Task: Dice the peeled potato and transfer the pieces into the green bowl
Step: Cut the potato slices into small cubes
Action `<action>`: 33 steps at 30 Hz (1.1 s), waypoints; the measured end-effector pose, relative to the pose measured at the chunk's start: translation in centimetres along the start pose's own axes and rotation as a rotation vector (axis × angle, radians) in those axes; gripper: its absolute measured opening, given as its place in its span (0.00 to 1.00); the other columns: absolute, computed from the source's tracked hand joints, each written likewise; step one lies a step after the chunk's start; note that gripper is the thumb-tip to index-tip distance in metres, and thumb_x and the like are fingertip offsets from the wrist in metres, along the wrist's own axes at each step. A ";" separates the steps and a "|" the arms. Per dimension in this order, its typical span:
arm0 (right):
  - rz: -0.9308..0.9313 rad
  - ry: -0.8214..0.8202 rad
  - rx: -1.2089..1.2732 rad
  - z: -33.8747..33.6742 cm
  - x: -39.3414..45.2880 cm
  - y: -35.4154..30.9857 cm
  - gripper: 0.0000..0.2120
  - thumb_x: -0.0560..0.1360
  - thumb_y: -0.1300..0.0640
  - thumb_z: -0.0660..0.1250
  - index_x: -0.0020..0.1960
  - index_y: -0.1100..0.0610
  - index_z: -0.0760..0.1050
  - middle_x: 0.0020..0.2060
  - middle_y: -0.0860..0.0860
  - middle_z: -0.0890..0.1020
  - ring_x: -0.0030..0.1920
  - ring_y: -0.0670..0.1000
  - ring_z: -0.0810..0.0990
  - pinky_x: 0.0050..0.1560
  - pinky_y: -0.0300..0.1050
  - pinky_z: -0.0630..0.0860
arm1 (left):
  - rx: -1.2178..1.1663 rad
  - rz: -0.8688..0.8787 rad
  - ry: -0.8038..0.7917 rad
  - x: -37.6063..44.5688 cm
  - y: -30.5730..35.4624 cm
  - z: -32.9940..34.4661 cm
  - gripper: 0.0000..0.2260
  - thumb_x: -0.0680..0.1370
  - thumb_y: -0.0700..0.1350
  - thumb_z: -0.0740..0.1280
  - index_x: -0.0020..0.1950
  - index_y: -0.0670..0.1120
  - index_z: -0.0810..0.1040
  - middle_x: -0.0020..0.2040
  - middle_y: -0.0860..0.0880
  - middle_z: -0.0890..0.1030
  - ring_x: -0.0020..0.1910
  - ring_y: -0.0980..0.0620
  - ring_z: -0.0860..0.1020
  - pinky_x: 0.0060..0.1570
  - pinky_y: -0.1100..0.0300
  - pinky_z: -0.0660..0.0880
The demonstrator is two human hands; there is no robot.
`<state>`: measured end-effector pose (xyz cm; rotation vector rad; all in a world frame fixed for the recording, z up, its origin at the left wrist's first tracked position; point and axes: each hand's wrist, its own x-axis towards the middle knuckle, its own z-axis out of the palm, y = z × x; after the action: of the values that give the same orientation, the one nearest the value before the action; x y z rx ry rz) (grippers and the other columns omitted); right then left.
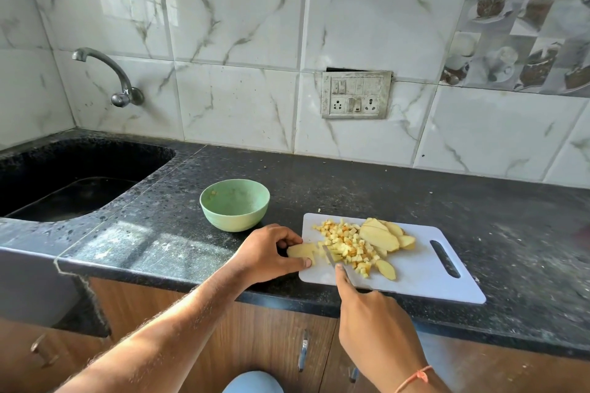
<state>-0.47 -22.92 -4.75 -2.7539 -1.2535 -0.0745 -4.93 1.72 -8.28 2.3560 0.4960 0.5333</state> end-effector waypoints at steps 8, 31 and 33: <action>-0.043 0.027 0.044 0.3 0.3 -0.1 0.32 0.84 0.56 0.53 0.84 0.46 0.46 0.34 0.47 0.72 0.36 0.51 0.74 0.30 0.43 0.66 | -0.005 0.014 -0.006 0.1 -0.1 -0.1 0.15 0.69 0.57 0.82 0.52 0.57 0.85 0.49 0.59 0.83 0.49 0.64 0.78 0.45 0.71 0.73; -0.094 0.135 0.071 0.3 3.3 -2.3 0.28 0.83 0.57 0.54 0.83 0.49 0.57 0.42 0.50 0.82 0.42 0.51 0.81 0.37 0.48 0.75 | -0.024 -0.016 0.051 0.4 -0.4 0.2 0.15 0.68 0.57 0.82 0.52 0.57 0.86 0.43 0.61 0.84 0.46 0.63 0.80 0.43 0.71 0.75; -0.093 0.111 0.043 0.4 3.4 -2.6 0.29 0.82 0.59 0.55 0.83 0.50 0.58 0.45 0.52 0.83 0.45 0.53 0.82 0.37 0.48 0.73 | -0.019 -0.014 0.046 0.4 -0.4 0.3 0.13 0.69 0.56 0.82 0.51 0.57 0.86 0.41 0.62 0.83 0.45 0.64 0.79 0.41 0.72 0.72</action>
<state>-0.23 -18.63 -4.63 -2.6151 -1.3372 -0.2024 -4.55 2.07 -8.68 2.3251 0.5253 0.5848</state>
